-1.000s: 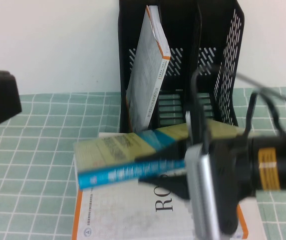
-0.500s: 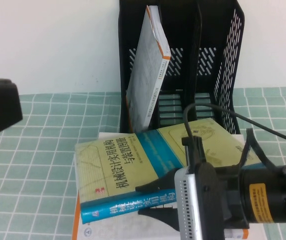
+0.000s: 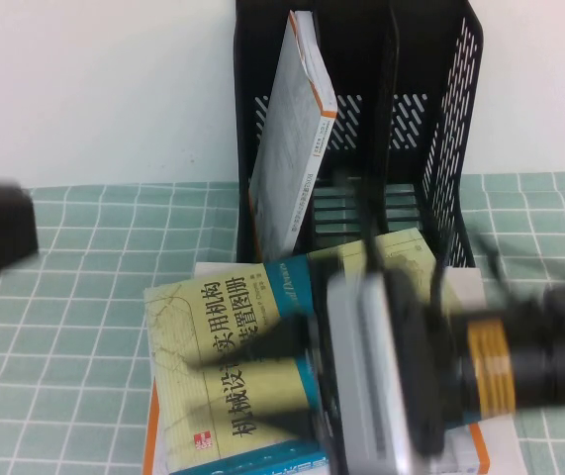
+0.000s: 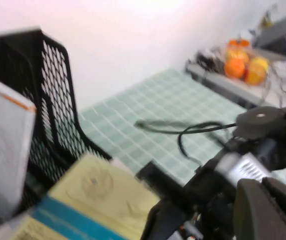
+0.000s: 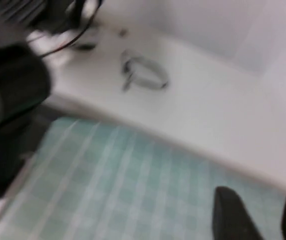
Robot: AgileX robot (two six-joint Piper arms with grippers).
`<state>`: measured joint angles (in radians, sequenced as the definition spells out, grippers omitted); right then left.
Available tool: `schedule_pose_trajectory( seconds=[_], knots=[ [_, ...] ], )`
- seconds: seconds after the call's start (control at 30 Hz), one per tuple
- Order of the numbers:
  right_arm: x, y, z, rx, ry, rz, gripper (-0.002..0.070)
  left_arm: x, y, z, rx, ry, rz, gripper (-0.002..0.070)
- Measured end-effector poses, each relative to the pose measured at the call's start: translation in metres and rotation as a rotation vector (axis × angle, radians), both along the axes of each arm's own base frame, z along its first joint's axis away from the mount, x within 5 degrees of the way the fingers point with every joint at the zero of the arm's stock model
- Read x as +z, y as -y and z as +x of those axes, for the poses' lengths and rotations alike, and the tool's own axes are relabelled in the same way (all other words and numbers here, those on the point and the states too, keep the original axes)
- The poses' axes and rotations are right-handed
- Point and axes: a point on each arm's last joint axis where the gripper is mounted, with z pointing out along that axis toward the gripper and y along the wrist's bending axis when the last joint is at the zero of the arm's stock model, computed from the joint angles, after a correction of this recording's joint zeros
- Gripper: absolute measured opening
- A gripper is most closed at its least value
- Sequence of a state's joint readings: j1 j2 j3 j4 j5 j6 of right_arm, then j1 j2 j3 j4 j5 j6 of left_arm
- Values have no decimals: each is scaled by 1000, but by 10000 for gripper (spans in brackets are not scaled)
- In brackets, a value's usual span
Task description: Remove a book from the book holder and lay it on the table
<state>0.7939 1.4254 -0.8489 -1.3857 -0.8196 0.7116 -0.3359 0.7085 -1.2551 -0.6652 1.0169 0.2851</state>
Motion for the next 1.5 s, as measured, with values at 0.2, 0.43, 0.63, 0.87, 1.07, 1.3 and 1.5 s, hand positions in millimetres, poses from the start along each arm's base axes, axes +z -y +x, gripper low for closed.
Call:
schedule_pose_trajectory(
  seconds=[0.2, 0.43, 0.63, 0.87, 1.07, 1.3, 1.5],
  knots=[
    [92, 2, 17, -151, 367, 125, 33, 9, -5, 9, 84, 172, 16, -3],
    [152, 41, 24, -511, 567, 85, 1, -10, -13, 26, 186, 241, 202, -3],
    [153, 84, 22, -801, 606, 57, -1, -53, -13, 36, 217, 209, 226, -3],
    [132, 116, 7, -919, 718, -62, -1, -83, -28, 14, 339, 372, 105, -3],
    [106, 152, 16, -1222, 765, -362, -2, -108, -41, 0, 438, 497, 10, -3],
    [68, 188, 7, -1399, 430, -856, -2, -145, -43, 2, 472, 450, -27, -3],
    [48, 193, -24, -1287, 7, -892, -2, -191, -39, 13, 459, 351, 73, -3]
  ],
)
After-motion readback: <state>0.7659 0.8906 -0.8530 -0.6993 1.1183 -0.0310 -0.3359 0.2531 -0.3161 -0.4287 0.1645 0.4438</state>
